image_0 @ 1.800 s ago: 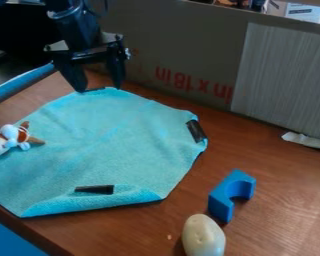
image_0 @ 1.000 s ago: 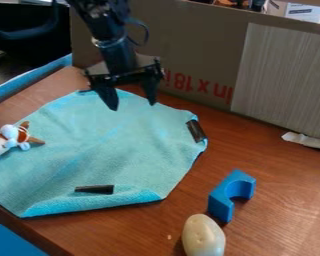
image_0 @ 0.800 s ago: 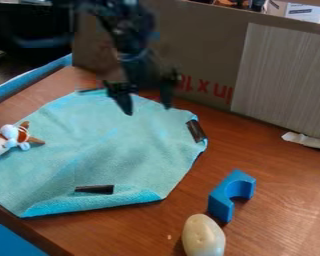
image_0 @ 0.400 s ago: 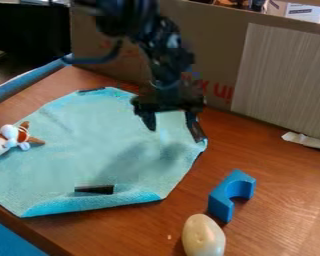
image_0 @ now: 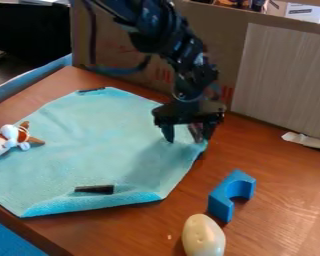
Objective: Fold the cloth from top right to bottom left
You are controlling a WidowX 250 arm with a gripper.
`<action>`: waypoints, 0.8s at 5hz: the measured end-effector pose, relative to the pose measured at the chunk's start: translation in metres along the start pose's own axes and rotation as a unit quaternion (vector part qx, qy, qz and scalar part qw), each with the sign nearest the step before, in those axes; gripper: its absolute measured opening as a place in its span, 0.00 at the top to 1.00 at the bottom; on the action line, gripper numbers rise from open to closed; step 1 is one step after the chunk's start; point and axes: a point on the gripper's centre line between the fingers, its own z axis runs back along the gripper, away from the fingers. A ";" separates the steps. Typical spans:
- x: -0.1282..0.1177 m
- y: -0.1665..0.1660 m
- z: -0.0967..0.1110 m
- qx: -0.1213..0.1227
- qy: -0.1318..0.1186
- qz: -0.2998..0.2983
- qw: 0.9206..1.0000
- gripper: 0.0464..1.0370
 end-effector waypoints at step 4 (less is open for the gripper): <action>0.006 -0.017 -0.005 0.014 -0.002 0.032 0.999 0.04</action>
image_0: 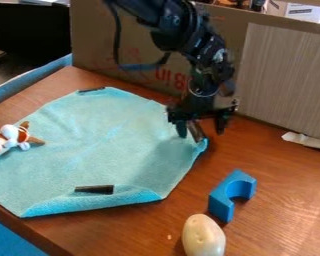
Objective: Fold the cloth from top right to bottom left
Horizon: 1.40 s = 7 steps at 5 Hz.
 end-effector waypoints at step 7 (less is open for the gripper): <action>0.043 0.035 0.030 -0.081 0.011 0.069 0.994 0.97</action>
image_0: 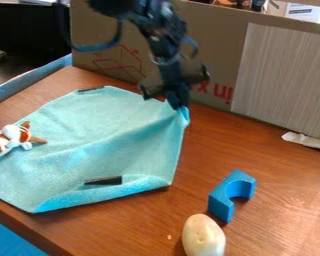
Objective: Fold the cloth from top right to bottom left
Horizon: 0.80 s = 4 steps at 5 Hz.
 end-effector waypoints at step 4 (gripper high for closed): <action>0.012 0.188 0.041 -0.036 0.024 -0.051 0.998 0.98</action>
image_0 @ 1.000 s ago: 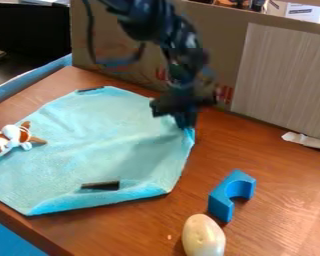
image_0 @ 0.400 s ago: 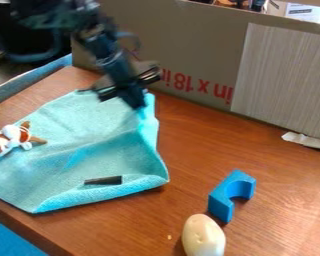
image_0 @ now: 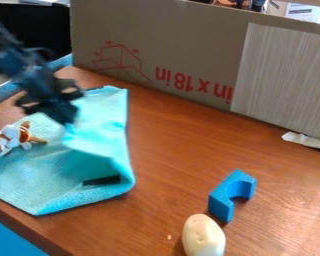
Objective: Fold the cloth from top right to bottom left
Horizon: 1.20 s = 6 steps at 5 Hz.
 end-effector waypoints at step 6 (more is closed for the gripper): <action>0.005 0.076 0.064 -0.041 -0.004 -0.010 0.999 0.81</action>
